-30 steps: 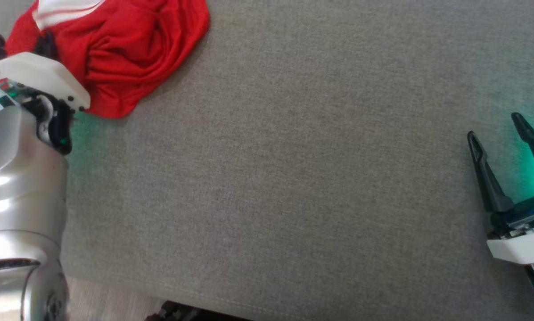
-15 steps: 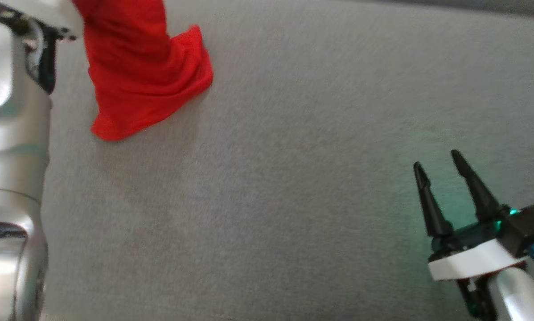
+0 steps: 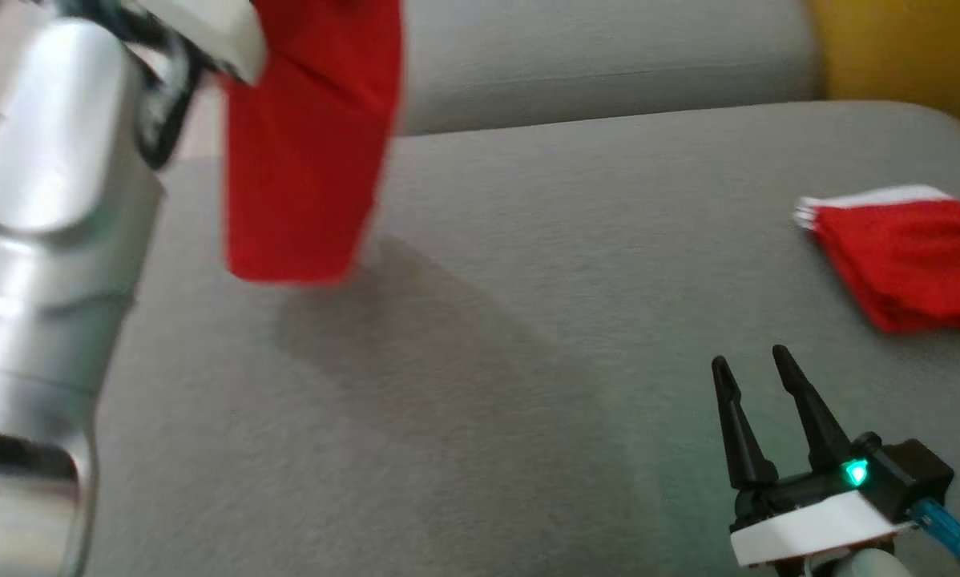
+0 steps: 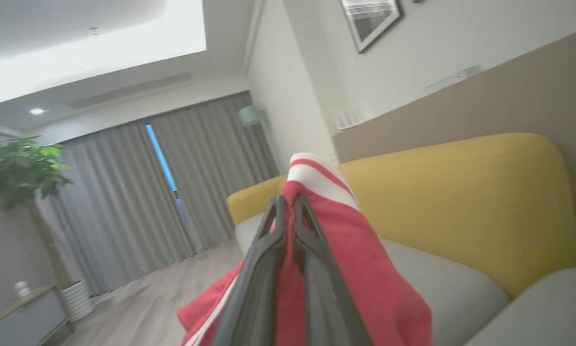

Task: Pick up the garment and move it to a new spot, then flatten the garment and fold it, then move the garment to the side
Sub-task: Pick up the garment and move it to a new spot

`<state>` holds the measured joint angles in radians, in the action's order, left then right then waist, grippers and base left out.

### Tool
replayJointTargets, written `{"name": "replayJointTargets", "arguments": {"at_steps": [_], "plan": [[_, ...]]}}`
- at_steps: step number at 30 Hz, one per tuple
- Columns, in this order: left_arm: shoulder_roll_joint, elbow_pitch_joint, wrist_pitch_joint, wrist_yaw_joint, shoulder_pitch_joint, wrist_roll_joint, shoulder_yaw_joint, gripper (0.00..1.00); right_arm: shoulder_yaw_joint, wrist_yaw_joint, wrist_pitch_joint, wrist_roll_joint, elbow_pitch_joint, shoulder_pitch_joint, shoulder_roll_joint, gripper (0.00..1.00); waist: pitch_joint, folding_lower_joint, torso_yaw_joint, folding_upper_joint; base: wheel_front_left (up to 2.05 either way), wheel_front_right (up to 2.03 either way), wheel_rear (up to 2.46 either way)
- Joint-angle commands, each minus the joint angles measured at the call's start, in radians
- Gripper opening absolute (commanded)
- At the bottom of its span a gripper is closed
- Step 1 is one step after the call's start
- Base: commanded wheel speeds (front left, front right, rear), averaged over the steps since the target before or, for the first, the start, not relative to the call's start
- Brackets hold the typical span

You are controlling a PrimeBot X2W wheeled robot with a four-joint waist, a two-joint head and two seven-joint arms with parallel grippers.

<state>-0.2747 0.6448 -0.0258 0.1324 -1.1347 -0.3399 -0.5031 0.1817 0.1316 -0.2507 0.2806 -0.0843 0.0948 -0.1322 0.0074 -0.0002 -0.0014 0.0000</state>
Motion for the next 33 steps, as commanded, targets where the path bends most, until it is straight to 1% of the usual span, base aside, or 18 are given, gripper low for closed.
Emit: {"name": "replayJointTargets", "arguments": {"at_steps": [1, 4, 8, 13, 16, 19, 21, 22, 23, 24, 26, 29, 31, 32, 33], "plan": [[-0.036, -0.042, 0.011, -0.002, -0.022, -0.013, 0.014, 0.00, 0.018, -0.001, -0.011, 0.003, 0.027, -0.020, -0.005, 1.00, -0.027, 0.0002, -0.074, 0.0000, 0.00, 0.00, 0.00], [-0.021, -0.089, 0.038, -0.002, 0.020, -0.044, -0.013, 0.00, 0.021, -0.001, -0.011, 0.007, 0.024, -0.023, -0.002, 1.00, -0.012, 0.0002, -0.108, 0.0000, 0.00, 0.00, 0.00], [0.004, -0.138, 0.065, -0.002, 0.093, -0.067, -0.052, 0.00, 0.030, -0.001, -0.011, 0.008, 0.026, -0.034, 0.007, 1.00, 0.033, 0.0002, -0.138, 0.0000, 0.00, 0.00, 0.00], [0.050, -0.173, 0.061, -0.006, 0.273, -0.082, -0.123, 0.00, 0.039, -0.001, -0.011, 0.009, 0.020, -0.060, 0.023, 1.00, 0.107, 0.0002, -0.154, 0.0000, 0.00, 0.00, 0.00], [0.065, -0.153, 0.030, -0.025, 0.388, -0.052, -0.185, 0.00, 0.055, -0.001, -0.011, 0.006, 0.009, -0.081, 0.028, 1.00, 0.149, 0.0002, -0.157, 0.0000, 0.00, 0.00, 0.00], [0.096, -0.102, -0.014, -0.052, 0.488, -0.057, -0.210, 0.00, 0.059, -0.001, -0.011, 0.004, -0.003, -0.099, 0.031, 1.00, 0.174, 0.0002, -0.156, 0.0000, 0.00, 0.00, 0.00], [0.121, -0.068, -0.047, -0.056, 0.538, -0.067, -0.221, 0.00, 0.056, -0.001, -0.011, 0.004, -0.012, -0.103, 0.031, 1.00, 0.178, 0.0002, -0.149, 0.0000, 0.00, 0.00, 0.00], [0.136, -0.056, -0.067, -0.053, 0.558, -0.076, -0.227, 0.33, 0.053, -0.001, -0.011, 0.004, -0.017, -0.101, 0.029, 1.00, 0.174, 0.0002, -0.142, 0.0000, 0.00, 0.00, 0.00], [0.150, -0.046, -0.088, -0.053, 0.577, -0.087, -0.226, 0.71, 0.049, -0.001, -0.011, 0.003, -0.022, -0.098, 0.027, 1.00, 0.168, 0.0002, -0.134, 0.0000, 0.00, 0.00, 0.00], [0.161, -0.038, -0.112, -0.054, 0.593, -0.095, -0.226, 1.00, 0.045, -0.001, -0.011, 0.004, -0.027, -0.093, 0.025, 1.00, 0.159, 0.0002, -0.126, 0.0000, 0.00, 0.00, 0.00], [0.177, -0.030, -0.162, -0.062, 0.624, -0.105, -0.225, 1.00, 0.044, -0.001, -0.011, 0.005, -0.042, -0.079, 0.017, 1.00, 0.127, 0.0002, -0.106, 0.0000, 0.00, 0.00, 0.00], [0.193, -0.041, -0.210, -0.080, 0.680, -0.121, -0.216, 1.00, 0.040, -0.001, -0.011, 0.006, -0.065, -0.048, 0.000, 1.00, 0.057, 0.0002, -0.066, 0.0000, 0.00, 0.00, 0.00], [0.198, -0.065, -0.227, -0.108, 0.726, -0.132, -0.193, 1.00, 0.025, -0.001, -0.011, 0.004, -0.074, -0.024, -0.007, 1.00, 0.005, 0.0002, -0.039, 0.0000, 0.00, 0.00, 0.00], [0.195, -0.104, -0.234, -0.149, 0.772, -0.120, -0.169, 1.00, 0.008, -0.001, -0.011, 0.003, -0.075, -0.002, -0.006, 1.00, -0.028, 0.0002, -0.014, 0.0000, 0.00, 0.00, 0.00], [0.195, -0.104, -0.234, -0.149, 0.772, -0.120, -0.169, 1.00, 0.008, -0.001, -0.011, 0.003, -0.075, -0.002, -0.006, 1.00, -0.028, 0.0002, -0.014, 0.0000, 0.00, 0.00, 0.00]]}}
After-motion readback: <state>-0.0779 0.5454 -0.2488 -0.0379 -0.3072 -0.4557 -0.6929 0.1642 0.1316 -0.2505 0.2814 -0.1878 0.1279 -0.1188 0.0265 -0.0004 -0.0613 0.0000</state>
